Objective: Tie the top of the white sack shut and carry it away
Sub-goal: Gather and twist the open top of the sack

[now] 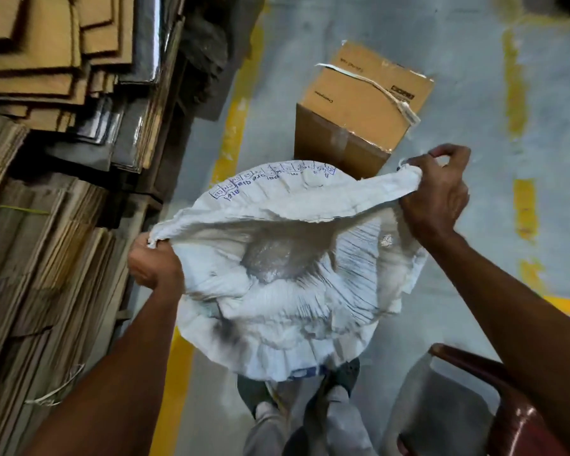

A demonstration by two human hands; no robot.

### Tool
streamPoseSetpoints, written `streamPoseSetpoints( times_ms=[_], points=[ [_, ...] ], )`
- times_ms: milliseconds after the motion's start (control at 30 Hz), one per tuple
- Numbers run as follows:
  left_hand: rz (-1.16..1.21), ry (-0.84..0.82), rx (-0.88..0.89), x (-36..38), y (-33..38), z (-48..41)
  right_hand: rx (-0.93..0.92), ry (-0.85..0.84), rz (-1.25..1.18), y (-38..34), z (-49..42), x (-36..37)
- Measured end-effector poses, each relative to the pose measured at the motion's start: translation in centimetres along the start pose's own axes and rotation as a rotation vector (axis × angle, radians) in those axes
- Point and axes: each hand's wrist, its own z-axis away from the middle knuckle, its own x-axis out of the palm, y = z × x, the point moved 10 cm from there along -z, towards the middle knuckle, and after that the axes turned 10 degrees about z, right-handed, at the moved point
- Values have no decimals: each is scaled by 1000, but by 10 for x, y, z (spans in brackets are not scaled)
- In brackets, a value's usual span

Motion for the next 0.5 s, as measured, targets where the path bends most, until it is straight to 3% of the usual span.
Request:
streamPoseSetpoints(
  times_ms=[67, 200, 267, 300, 333, 433, 500],
  points=[
    [-113, 43, 15, -17, -10, -3, -16, -209, 75, -4, -9, -1],
    [-432, -179, -67, -13, -73, -7, 168, -1051, -22, 13, 23, 25],
    [-448, -160, -154, -17, -77, 17, 170, -1234, -80, 9, 42, 19],
    [-436, -186, -113, -12, -58, 38, 144, -1219, -87, 5, 44, 16],
    [-403, -267, 58, -2, -21, 62, 112, -1166, -93, -2, 44, 9],
    [-114, -671, 767, 35, 110, 180, 15, -873, -86, -31, 39, -12],
    [-87, -972, 911, 56, 167, 254, 73, -651, -140, -48, 38, -29]
  ],
)
